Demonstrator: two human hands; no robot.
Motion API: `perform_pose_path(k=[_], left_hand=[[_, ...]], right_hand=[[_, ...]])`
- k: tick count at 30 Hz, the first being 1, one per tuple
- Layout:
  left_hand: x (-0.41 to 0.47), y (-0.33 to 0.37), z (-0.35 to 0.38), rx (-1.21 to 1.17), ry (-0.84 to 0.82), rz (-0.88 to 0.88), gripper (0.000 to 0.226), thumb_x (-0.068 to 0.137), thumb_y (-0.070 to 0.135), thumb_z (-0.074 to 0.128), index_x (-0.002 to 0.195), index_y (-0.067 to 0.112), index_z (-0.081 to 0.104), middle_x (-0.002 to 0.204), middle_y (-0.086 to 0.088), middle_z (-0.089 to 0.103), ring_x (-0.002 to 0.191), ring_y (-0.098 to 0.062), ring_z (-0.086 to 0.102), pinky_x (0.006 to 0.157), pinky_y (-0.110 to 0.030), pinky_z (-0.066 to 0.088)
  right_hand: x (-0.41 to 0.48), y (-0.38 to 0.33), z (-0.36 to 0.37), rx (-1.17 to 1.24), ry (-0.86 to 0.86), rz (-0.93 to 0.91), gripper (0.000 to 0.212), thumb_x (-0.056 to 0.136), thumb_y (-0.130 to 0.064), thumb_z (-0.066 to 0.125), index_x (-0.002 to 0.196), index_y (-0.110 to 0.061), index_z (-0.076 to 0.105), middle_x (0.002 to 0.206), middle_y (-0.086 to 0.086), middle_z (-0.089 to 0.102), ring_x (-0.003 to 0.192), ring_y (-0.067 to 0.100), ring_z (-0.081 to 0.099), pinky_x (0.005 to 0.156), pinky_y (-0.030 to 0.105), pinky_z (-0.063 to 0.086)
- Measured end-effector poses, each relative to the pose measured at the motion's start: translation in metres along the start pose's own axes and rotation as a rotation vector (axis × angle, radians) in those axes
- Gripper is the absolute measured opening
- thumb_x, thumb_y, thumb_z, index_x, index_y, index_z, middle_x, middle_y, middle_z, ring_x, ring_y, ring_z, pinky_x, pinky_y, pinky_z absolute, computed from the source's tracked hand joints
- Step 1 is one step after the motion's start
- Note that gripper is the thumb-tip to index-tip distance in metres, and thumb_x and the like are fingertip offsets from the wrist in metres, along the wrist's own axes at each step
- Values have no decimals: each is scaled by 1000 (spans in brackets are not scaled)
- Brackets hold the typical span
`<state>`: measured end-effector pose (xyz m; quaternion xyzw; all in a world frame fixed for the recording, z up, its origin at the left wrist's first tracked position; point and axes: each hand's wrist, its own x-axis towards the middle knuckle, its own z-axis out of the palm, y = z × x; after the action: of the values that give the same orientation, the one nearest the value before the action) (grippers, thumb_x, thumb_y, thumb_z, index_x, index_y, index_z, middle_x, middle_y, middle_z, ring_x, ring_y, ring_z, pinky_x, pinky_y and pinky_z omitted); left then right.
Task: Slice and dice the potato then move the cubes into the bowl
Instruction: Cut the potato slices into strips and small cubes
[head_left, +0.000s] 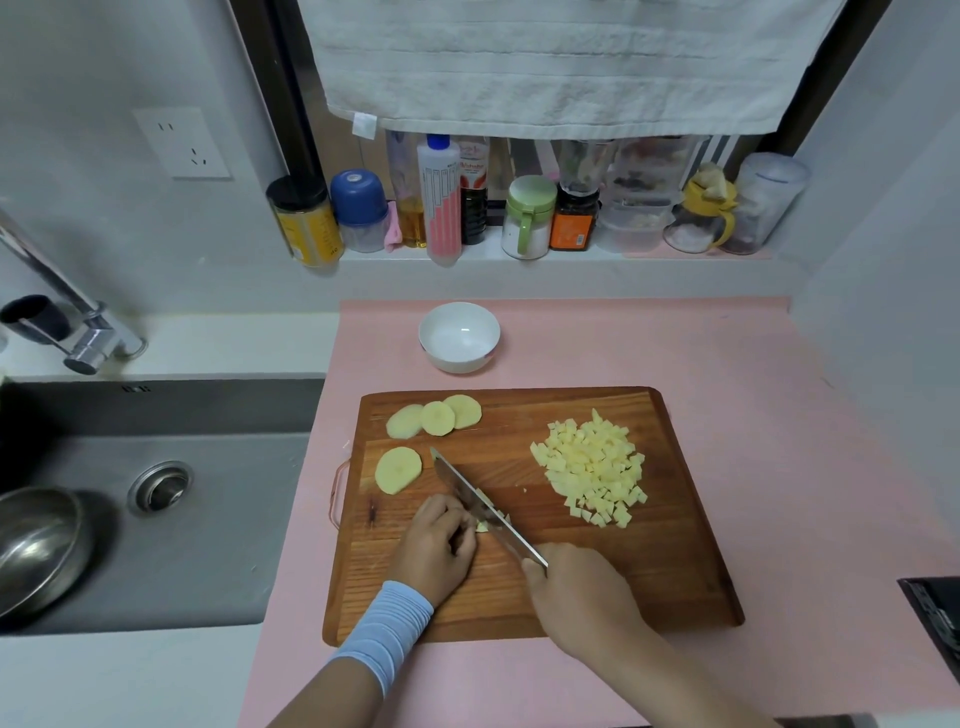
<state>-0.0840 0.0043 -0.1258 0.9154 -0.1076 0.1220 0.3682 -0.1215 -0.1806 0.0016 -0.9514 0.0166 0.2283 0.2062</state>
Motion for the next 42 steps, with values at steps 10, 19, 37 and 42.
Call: perform_pose_path(k=[10, 19, 37, 42], left_hand=[[1, -3, 1, -14, 5, -19, 14, 76, 2, 73, 75, 14, 65, 84, 5, 59, 81, -10, 56, 80, -12, 42], [-6, -4, 0, 2, 19, -7, 14, 79, 5, 75, 86, 13, 67, 92, 4, 58, 89, -10, 53, 86, -14, 41], [-9, -8, -1, 28, 41, -44, 17, 77, 4, 81, 80, 16, 68, 83, 7, 63, 81, -12, 56, 86, -13, 38], [-10, -10, 0, 32, 54, -51, 17, 77, 5, 81, 80, 16, 69, 82, 8, 64, 82, -10, 56, 86, -13, 39]], right_hand=[[5, -2, 3, 40, -65, 41, 28, 105, -39, 43, 85, -27, 59, 81, -10, 65, 73, 15, 60, 67, 30, 47], [25, -8, 8, 118, -82, 76, 30, 103, -38, 48, 78, -25, 58, 82, -6, 68, 77, 18, 66, 63, 30, 46], [7, -7, 3, -14, -16, -38, 32, 104, -43, 42, 105, -26, 69, 93, -8, 70, 85, 16, 66, 74, 32, 54], [9, -4, 8, 3, -40, -17, 31, 105, -42, 42, 105, -27, 69, 91, -9, 70, 82, 14, 66, 73, 31, 54]])
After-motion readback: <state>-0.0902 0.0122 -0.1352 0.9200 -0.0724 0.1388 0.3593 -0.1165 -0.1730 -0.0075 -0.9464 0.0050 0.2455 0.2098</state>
